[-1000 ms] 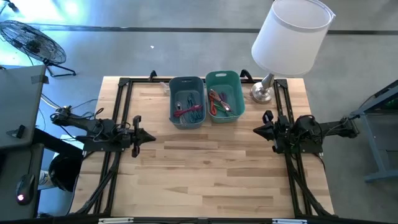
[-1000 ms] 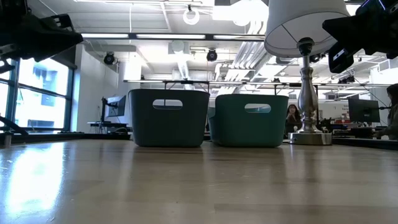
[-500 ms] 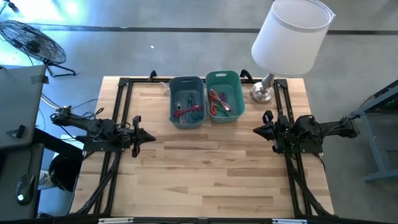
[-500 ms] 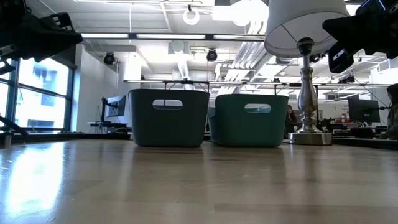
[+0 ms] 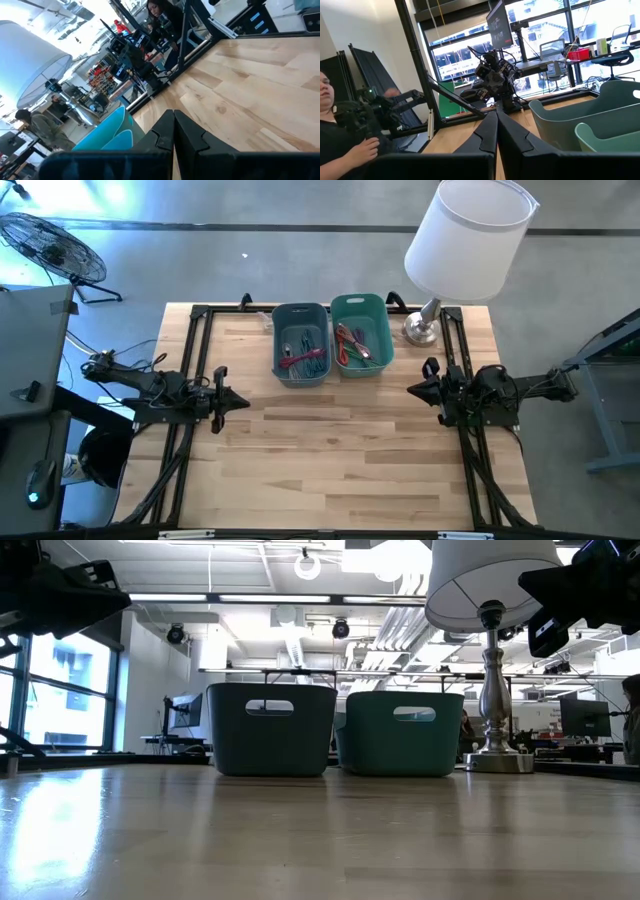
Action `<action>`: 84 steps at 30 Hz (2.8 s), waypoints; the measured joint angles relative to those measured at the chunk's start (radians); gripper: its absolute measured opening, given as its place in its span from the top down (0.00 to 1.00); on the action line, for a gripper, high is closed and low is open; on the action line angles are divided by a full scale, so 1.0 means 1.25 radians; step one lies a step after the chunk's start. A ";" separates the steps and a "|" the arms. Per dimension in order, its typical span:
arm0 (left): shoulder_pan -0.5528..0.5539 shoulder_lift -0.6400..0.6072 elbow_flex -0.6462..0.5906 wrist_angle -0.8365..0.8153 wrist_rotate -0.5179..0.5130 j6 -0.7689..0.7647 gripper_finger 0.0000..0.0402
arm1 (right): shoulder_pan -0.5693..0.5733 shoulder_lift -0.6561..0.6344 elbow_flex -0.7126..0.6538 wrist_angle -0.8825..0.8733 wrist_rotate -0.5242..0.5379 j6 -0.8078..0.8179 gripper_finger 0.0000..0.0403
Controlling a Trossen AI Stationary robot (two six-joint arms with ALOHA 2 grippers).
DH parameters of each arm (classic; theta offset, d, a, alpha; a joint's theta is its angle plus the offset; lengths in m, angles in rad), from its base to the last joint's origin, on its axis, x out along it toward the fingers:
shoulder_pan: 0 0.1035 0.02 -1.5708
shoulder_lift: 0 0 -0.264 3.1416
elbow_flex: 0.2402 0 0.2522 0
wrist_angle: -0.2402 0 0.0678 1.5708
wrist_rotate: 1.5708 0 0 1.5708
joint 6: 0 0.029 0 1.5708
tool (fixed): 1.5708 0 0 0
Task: Pick & Place USB Port
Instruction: Return to Home Position
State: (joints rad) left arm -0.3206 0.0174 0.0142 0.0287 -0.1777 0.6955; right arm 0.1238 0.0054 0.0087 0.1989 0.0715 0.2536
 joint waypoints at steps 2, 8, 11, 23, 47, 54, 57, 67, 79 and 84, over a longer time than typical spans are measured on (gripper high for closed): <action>0.000 0.000 0.000 -0.001 0.003 -0.011 1.00 | 0.000 0.000 0.000 0.000 0.000 0.000 1.00; 0.000 0.000 0.000 -0.001 0.003 -0.022 1.00 | 0.000 0.000 0.000 0.000 0.000 0.000 0.99; 0.013 -0.001 0.000 -0.001 0.012 -0.024 1.00 | 0.000 0.000 0.000 0.000 0.000 0.000 1.00; 0.225 -0.008 0.000 -0.022 0.158 -0.138 1.00 | 0.000 0.000 0.000 0.000 0.000 0.000 0.99; 0.278 -0.008 0.000 -0.022 0.162 -0.579 1.00 | 0.000 0.000 0.000 0.000 0.000 0.000 0.99; 0.278 -0.008 0.000 -0.023 0.152 -0.580 1.00 | 0.000 0.000 0.000 0.000 0.000 0.000 0.99; 0.278 -0.008 0.000 -0.023 0.152 -0.579 1.00 | 0.000 0.000 0.000 0.000 0.000 0.000 0.99; 0.277 -0.008 0.000 -0.023 0.149 -0.579 1.00 | 0.000 0.000 0.000 0.000 0.000 0.000 0.99; 0.277 -0.008 0.000 -0.023 0.149 -0.578 1.00 | 0.000 0.000 0.000 0.000 0.000 0.000 1.00; 0.277 -0.008 0.000 -0.024 0.149 -0.578 1.00 | 0.000 0.000 0.000 0.000 0.000 0.000 0.99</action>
State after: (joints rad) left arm 0.0261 0.0071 0.0139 -0.0009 0.0086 -0.0277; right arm 0.1241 0.0053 0.0087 0.1989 0.0714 0.2538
